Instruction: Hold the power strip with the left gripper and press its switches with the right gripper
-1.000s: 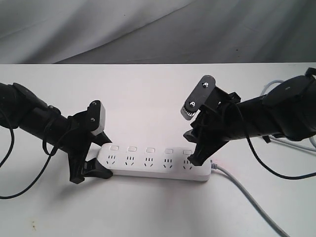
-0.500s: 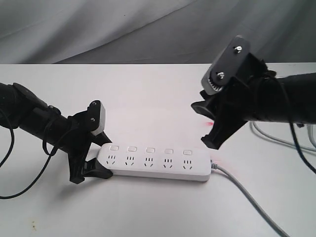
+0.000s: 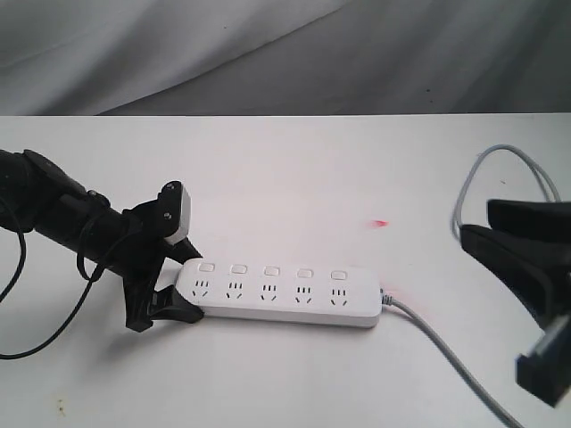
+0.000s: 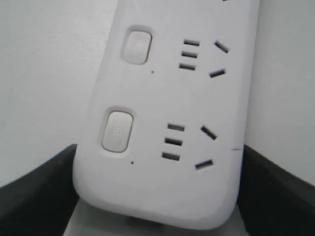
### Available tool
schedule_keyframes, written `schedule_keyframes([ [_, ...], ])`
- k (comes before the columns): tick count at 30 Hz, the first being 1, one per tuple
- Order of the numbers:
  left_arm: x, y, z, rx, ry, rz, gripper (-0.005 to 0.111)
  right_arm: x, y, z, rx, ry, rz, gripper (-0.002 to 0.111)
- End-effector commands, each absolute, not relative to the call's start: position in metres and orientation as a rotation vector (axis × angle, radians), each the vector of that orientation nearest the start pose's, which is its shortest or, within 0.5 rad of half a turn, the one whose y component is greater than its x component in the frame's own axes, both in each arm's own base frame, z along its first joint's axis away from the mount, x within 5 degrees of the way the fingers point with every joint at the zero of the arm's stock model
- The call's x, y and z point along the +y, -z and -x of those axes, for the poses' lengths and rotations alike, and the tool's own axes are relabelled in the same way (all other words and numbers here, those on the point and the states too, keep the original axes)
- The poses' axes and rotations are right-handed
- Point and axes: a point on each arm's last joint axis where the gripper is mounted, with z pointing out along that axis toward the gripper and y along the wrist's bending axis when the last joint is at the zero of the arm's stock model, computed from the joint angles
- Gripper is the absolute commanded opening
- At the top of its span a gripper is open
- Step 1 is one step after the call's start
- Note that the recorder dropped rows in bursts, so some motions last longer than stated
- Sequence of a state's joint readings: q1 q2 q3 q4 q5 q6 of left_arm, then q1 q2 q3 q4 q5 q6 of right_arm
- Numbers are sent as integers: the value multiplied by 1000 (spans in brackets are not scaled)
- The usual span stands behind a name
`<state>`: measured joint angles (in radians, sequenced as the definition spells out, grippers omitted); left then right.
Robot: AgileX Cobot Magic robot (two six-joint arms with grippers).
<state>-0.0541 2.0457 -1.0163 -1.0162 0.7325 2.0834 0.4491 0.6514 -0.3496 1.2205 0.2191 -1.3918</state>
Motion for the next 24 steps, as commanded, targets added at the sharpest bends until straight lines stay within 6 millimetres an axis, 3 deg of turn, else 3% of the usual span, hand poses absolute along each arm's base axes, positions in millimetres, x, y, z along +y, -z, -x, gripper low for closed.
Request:
schedule_keyframes([
  [1, -71, -91, -339, 2068, 555, -1601, 51, 61, -252, -83, 1697, -469, 600, 30],
  [5, -71, -91, -339, 2065, 554, -1605, 51, 53, -241, -69, 1650, -476, 559, 24],
  [14, -71, -91, -339, 2065, 554, -1605, 51, 44, -244, -73, 1620, -417, 428, 0],
  [19, -71, -91, -339, 2067, 555, -1602, 51, 43, -245, -73, 1628, -452, 371, 0],
  [24, -71, -91, -339, 2067, 555, -1602, 51, 33, -247, -78, 1607, -350, 285, 0],
])
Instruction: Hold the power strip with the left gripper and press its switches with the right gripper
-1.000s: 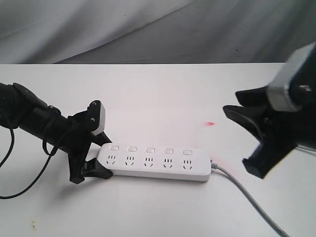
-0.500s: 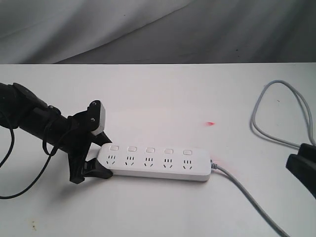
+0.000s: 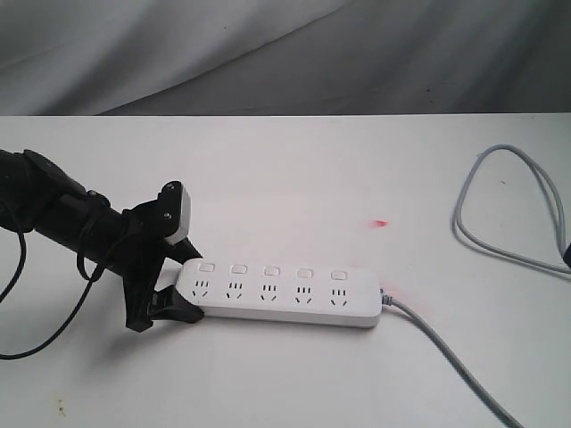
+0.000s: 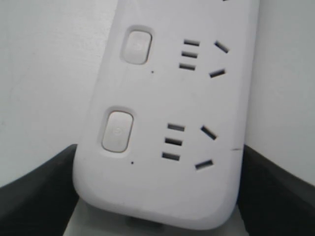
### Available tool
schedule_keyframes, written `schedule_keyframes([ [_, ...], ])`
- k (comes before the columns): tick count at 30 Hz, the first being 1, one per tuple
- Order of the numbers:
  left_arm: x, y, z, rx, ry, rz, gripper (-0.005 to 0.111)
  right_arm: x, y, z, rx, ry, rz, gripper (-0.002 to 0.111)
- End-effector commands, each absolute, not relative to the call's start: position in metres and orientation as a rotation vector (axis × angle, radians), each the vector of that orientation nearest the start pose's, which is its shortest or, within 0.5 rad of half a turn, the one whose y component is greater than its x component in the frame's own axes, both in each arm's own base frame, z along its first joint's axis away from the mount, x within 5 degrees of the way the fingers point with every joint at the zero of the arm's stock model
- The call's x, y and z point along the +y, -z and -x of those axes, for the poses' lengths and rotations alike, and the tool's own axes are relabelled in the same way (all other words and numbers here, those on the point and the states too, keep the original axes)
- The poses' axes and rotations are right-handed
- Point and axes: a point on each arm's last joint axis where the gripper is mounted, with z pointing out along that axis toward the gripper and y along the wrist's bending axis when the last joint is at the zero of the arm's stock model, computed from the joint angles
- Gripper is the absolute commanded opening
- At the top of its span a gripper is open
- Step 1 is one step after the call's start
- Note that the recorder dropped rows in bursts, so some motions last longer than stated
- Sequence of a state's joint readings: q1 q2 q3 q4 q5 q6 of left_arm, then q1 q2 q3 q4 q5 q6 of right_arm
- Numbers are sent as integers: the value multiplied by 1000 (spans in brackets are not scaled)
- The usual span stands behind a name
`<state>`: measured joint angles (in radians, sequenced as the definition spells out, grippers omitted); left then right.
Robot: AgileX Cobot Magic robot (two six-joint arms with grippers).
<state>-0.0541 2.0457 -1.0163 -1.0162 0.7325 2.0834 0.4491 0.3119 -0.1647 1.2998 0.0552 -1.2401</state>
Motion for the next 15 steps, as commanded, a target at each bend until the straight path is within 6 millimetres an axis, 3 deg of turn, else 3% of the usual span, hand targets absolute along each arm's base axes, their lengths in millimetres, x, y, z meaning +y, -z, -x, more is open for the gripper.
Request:
schedule_keyframes([
  [1, -71, -91, -339, 2067, 555, -1602, 51, 28, -249, -80, 1595, -300, 236, 0],
  [4, -71, -91, -339, 2064, 553, -1605, 51, 17, -251, -84, 1568, -203, 140, 0],
  [7, -71, -91, -339, 2064, 553, -1605, 51, 9, -240, -83, 1583, -141, 75, 0],
  [10, -71, -91, -339, 2064, 553, -1605, 51, 8, -230, -79, 1616, -127, 57, 0],
  [15, -71, -91, -339, 2067, 554, -1602, 51, 6, -231, -69, 1584, -92, 7, 0],
])
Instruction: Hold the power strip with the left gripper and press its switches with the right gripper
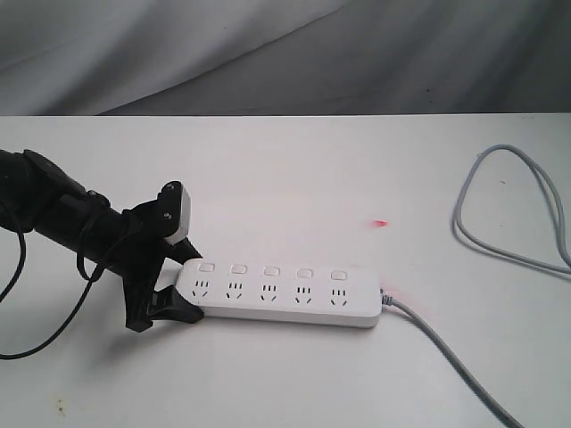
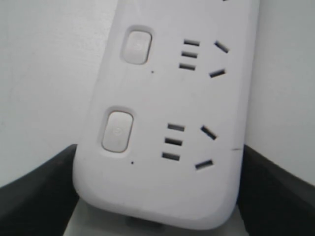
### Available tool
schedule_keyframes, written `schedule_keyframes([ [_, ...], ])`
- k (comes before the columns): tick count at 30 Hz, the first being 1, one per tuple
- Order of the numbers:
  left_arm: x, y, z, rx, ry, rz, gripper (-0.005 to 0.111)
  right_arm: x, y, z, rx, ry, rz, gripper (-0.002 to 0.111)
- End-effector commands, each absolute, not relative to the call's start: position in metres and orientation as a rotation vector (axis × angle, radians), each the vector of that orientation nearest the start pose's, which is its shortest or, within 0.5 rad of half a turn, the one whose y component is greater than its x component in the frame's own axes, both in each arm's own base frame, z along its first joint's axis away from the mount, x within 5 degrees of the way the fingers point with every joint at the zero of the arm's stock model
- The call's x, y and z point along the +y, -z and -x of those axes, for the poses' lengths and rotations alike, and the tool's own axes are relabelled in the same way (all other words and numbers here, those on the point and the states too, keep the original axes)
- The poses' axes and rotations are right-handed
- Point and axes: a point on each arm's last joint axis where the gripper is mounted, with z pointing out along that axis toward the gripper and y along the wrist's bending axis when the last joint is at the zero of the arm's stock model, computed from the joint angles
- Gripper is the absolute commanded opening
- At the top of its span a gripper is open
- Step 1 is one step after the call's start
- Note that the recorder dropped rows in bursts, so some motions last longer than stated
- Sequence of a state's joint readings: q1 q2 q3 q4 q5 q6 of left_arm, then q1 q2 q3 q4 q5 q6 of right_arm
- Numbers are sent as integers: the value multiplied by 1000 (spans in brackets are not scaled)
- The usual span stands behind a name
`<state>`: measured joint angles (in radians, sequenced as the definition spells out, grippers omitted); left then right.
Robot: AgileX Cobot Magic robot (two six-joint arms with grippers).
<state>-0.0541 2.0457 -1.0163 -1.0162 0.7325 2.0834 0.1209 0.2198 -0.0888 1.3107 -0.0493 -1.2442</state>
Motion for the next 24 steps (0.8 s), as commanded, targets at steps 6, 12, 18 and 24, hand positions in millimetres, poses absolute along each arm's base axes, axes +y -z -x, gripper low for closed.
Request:
schedule_keyframes([
  [6, -71, -91, -339, 2067, 554, -1602, 51, 4, -231, -66, 1578, -34, -41, 0],
  [12, -71, -91, -339, 2064, 553, -1605, 51, 4, -230, -66, 1575, -46, -66, 0],
  [18, -71, -91, -339, 2064, 553, -1605, 51, -3, -225, -67, 1544, 0, -122, 0],
  [24, -71, -91, -339, 2067, 554, -1602, 51, -9, -224, -67, 1557, 126, -109, 0],
])
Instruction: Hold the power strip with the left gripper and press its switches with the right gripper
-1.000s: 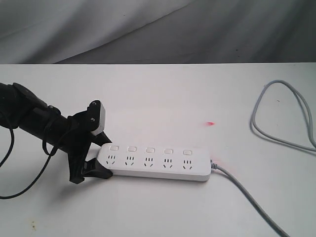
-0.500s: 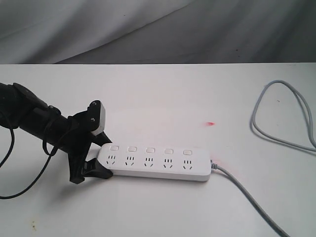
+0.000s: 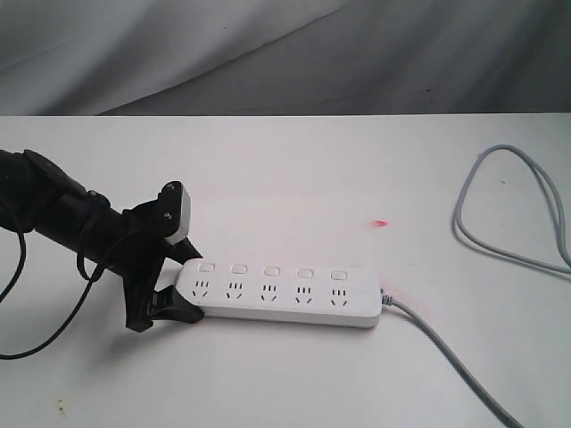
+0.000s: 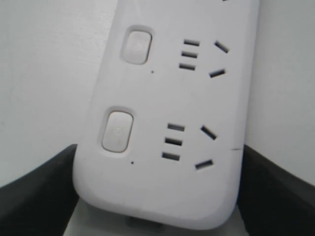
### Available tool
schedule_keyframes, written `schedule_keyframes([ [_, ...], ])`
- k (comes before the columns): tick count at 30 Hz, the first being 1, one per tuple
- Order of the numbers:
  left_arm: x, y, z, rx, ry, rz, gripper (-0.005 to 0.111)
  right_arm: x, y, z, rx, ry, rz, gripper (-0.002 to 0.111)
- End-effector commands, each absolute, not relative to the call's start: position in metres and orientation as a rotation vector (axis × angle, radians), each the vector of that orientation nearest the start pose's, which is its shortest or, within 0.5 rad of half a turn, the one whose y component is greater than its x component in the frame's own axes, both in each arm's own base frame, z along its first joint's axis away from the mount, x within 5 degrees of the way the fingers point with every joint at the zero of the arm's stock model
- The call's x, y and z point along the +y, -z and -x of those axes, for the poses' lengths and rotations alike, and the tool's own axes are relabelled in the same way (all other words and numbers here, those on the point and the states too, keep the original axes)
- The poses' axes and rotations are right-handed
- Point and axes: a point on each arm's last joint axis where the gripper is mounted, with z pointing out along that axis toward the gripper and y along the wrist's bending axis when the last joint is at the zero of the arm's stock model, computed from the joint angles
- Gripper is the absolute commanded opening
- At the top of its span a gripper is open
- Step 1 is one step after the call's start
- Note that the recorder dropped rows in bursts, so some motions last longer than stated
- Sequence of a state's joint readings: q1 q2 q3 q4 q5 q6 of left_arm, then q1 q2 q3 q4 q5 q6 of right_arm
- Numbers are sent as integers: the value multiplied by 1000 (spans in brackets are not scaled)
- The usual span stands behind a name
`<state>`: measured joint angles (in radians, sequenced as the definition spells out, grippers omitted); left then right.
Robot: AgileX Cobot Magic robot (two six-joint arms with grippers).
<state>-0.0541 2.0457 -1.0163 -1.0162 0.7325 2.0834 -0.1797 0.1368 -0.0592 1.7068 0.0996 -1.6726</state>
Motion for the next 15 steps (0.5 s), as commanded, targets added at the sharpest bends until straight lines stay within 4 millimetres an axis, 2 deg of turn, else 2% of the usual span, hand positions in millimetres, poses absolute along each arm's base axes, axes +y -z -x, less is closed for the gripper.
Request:
schedule_keyframes([
  [1, -71, -91, -339, 2067, 554, -1602, 51, -9, -224, -67, 1557, 126, -109, 0],
  [9, -71, -91, -339, 2065, 554, -1605, 51, -4, -225, -67, 1548, 77, -76, 0],
  [12, -71, -91, -339, 2065, 554, -1605, 51, -4, -221, -67, 1596, 211, 60, 0],
  [15, -71, -91, -339, 2065, 554, -1605, 51, -5, -218, -67, 1630, 145, -27, 0],
])
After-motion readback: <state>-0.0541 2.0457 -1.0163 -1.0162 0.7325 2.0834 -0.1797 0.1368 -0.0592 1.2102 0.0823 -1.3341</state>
